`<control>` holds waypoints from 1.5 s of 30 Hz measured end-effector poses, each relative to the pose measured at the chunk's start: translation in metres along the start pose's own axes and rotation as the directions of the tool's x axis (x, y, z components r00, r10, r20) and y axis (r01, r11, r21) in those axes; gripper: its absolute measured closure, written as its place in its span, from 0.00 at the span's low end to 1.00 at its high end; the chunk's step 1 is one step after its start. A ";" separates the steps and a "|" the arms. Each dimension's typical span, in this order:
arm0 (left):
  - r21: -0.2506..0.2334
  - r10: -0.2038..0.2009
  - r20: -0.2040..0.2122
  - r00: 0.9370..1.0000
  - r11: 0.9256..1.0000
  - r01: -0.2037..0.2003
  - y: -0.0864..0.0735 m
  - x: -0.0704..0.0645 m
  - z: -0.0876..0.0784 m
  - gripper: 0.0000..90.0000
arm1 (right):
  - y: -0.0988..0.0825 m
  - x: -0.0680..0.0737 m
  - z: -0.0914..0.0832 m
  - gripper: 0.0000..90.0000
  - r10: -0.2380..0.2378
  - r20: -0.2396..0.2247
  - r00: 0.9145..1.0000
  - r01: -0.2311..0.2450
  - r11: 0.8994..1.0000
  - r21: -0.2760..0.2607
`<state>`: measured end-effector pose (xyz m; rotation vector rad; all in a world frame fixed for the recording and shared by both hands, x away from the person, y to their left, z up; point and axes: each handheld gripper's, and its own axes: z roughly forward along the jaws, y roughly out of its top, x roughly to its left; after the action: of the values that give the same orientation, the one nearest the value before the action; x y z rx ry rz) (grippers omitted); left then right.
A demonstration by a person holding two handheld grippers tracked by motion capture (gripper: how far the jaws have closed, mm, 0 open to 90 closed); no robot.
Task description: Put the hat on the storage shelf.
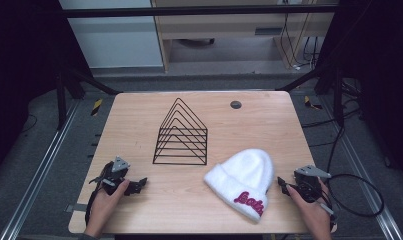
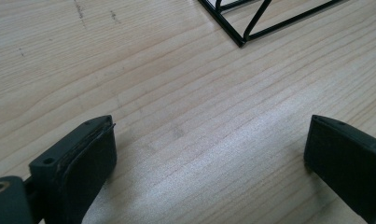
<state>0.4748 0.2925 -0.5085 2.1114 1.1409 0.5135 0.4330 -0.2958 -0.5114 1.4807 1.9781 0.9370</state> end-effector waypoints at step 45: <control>0.004 0.006 0.006 1.000 1.000 -0.006 0.000 -0.001 0.000 0.00 | 0.144 0.039 0.038 0.44 -0.163 -0.182 0.970 0.207 0.945 0.255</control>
<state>0.4740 0.2923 -0.5086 2.1190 1.1341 0.5073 0.5386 -0.2243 -0.4247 1.3617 2.3966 0.7446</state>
